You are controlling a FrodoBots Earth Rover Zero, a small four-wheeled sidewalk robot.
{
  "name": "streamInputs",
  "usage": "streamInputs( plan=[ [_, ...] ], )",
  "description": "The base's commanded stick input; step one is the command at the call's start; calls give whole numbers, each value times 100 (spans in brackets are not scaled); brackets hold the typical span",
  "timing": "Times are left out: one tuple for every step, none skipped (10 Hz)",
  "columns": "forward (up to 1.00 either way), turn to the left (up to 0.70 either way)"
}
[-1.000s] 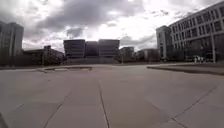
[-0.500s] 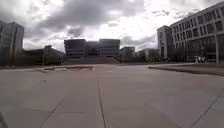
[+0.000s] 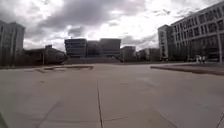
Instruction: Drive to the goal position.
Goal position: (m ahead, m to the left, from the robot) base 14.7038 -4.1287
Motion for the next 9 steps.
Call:
streamInputs(
  plan=[
    [50,1],
    [50,1],
    [50,1],
    [50,1],
    [50,1],
    [50,1],
    [50,1],
    [50,1],
    [50,1]
  ],
)
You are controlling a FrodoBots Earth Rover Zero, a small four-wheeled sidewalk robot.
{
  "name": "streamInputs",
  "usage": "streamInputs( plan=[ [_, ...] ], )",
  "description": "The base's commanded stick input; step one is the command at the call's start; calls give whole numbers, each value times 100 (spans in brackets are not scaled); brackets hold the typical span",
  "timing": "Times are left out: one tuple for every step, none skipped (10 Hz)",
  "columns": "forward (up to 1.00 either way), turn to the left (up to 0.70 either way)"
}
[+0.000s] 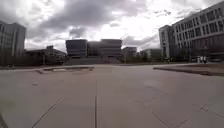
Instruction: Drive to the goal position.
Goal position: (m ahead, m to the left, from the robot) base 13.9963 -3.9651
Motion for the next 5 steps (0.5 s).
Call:
streamInputs(
  plan=[
    [50,1],
    [50,1],
    [50,1],
    [50,1],
    [50,1]
  ],
)
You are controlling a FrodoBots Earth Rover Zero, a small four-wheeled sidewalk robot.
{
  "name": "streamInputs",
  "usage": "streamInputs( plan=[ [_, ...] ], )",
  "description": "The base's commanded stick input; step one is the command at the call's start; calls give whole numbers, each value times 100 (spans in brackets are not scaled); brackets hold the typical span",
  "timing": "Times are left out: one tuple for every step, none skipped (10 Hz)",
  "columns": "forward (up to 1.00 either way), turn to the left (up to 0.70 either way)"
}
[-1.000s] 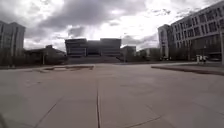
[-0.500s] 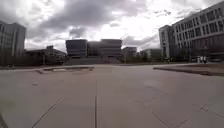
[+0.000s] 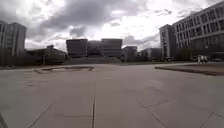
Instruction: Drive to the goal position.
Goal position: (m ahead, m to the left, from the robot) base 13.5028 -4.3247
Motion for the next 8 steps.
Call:
streamInputs(
  plan=[
    [50,1],
    [50,1],
    [50,1],
    [50,1],
    [50,1],
    [50,1],
    [50,1],
    [50,1]
  ],
)
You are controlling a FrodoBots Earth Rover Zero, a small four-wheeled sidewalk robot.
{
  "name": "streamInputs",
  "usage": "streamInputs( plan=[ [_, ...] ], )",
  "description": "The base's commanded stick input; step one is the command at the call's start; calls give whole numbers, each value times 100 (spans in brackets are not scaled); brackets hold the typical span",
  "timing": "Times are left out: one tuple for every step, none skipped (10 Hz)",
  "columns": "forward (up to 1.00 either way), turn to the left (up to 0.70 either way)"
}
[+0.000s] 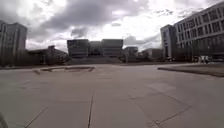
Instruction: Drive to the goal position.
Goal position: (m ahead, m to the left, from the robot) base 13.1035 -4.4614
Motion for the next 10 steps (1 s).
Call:
streamInputs(
  plan=[
    [50,1],
    [50,1],
    [50,1],
    [50,1],
    [50,1],
    [50,1],
    [50,1],
    [50,1],
    [50,1],
    [50,1]
  ],
)
